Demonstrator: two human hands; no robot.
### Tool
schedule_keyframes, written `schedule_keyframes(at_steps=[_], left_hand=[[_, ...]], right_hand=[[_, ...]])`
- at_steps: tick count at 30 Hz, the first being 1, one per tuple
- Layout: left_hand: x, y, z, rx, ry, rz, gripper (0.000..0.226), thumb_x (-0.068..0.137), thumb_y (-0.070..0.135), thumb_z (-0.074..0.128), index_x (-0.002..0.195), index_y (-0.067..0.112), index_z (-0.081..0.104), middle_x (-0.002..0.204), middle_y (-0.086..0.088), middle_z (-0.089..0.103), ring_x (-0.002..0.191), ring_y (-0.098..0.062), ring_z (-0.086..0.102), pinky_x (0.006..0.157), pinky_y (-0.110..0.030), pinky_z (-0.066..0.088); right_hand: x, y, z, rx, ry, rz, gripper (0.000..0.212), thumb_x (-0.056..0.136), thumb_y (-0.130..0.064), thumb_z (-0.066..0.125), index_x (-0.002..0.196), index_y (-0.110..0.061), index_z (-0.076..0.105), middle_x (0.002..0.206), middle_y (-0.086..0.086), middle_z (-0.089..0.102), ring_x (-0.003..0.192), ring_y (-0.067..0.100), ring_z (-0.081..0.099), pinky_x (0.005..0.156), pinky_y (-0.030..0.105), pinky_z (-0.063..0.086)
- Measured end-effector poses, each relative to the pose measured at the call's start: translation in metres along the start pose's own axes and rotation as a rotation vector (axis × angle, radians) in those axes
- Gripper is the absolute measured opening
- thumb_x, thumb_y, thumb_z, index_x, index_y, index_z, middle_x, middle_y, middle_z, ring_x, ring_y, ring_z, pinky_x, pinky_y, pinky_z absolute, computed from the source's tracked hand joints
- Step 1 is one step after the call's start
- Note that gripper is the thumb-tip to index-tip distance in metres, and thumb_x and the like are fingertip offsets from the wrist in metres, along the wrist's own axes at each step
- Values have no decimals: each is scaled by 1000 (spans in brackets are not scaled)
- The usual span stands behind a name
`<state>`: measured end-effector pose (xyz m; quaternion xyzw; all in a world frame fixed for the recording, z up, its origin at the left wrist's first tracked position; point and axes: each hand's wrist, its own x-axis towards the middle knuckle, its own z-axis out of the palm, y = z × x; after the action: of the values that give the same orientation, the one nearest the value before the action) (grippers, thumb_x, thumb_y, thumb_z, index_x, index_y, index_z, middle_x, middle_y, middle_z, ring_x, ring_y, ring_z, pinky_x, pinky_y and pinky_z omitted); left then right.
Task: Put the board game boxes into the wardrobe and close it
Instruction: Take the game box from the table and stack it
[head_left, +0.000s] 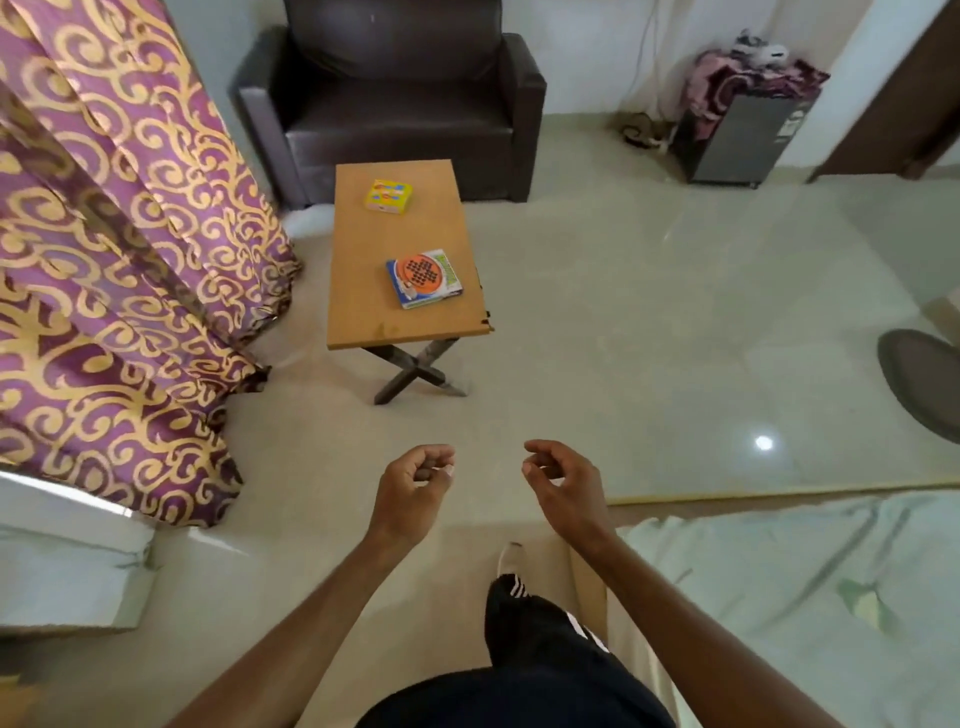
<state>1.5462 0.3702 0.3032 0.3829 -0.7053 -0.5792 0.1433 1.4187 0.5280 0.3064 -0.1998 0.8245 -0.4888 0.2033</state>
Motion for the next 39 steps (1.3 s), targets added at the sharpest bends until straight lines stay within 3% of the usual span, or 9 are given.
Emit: schedule_keyframes(at_steps=[9,14,19,24,28,31,34,36,39], left_hand=[[189,41,-8,-7,154,-97,20,88,10,64,106,16,71,100,7,72,85,1,65,78,-15,50],[325,43,-32,12,159,-148,20,87,9,62,104,15,72,100,8,72,86,-1,65,77,-13,50],[501,22,-58,127,-13,-223,24,85,8,59,104,18,70,99,9,70,84,3,64,67,-4,45],[672,-18,-65,431,-252,-221,35,84,16,56,118,17,65,113,-1,69,101,-17,65,86,-38,55],[790,-66,-58,742,-421,-160,48,78,26,57,126,29,54,124,-1,64,109,-24,60,86,-43,55],[845,-88,-44,868,-467,-94,77,75,26,64,145,24,29,150,-3,37,135,-29,36,105,-48,41],[885,-100,-34,905,-514,-94,101,75,27,69,154,16,5,162,-6,9,148,-28,11,117,-49,17],[902,-110,-28,881,-561,-183,106,73,29,70,154,18,2,161,-7,16,146,-30,15,117,-49,16],[907,-118,-26,837,-559,-317,85,75,33,68,148,20,27,145,-8,37,134,-33,31,109,-48,30]], right_hand=[[227,-39,37,-131,-257,2,24,89,-21,62,113,-21,68,93,-10,70,83,3,65,76,17,53],[360,-54,101,-162,-325,45,23,88,-21,63,110,-22,68,93,-9,69,83,4,65,78,20,54],[502,-47,190,-129,-221,236,21,85,-17,65,106,-16,70,88,-5,68,77,6,61,71,16,44],[610,-11,273,-100,-191,487,27,82,-12,64,109,-14,68,100,7,72,91,21,66,85,37,54],[672,21,325,-83,-172,635,37,82,-10,65,119,-16,64,122,8,66,114,23,60,93,33,47],[700,38,346,-83,-156,647,39,81,-7,63,119,-16,64,118,7,66,105,20,60,82,25,44],[715,49,356,-62,-108,704,32,80,-5,64,104,-26,65,103,3,67,87,15,60,62,20,44],[720,55,361,-45,-59,719,32,78,-3,65,95,-30,63,98,1,69,79,13,63,55,14,44],[721,55,360,-9,-6,702,34,76,-4,69,84,-37,64,93,-9,71,86,13,67,65,22,54]])
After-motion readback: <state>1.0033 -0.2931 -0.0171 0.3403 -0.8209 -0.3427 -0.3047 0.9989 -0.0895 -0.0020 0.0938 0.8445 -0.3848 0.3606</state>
